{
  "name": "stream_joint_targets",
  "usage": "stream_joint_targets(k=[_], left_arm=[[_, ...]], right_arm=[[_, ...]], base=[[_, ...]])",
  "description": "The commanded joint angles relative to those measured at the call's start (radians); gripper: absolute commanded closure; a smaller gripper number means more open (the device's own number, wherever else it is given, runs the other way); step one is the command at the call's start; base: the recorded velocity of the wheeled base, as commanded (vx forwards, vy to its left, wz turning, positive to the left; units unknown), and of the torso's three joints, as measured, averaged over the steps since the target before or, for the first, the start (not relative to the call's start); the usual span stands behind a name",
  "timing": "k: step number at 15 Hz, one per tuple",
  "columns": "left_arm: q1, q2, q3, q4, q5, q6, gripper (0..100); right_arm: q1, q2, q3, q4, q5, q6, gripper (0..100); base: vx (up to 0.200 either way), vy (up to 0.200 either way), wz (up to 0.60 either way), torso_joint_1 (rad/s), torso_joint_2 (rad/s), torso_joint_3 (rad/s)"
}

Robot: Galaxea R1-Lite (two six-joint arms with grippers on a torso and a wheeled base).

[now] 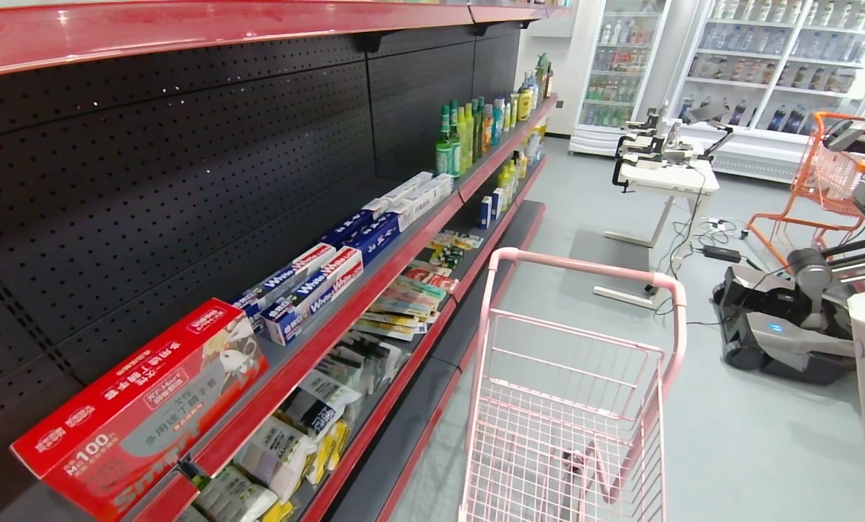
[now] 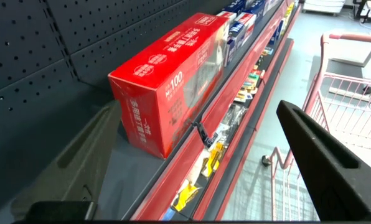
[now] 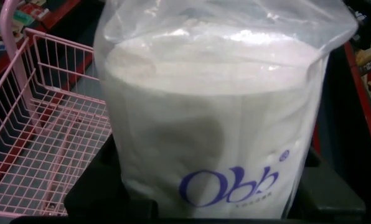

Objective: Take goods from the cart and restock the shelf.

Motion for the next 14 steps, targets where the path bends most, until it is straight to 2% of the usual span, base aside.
stream_joint_targets(k=[1, 4, 14], left_arm=[[0.000, 0.003, 0.000, 0.000, 0.000, 0.000, 0], [0.000, 0.003, 0.000, 0.000, 0.000, 0.000, 0], [0.000, 0.001, 0.000, 0.000, 0.001, -0.001, 0]], right_arm=[[-0.001, 0.014, -0.002, 0.000, 0.000, -0.001, 100], [-0.001, 0.008, 0.004, 0.002, -0.001, -0.021, 100], [0.000, 0.029, 0.013, 0.002, 0.000, -0.024, 100]], base=[[0.000, 0.000, 0.00, 0.085, -0.18, -0.090], [0.000, 0.000, 0.00, 0.047, -0.10, -0.047], [0.000, 0.000, 0.60, 0.005, 0.00, 0.002]])
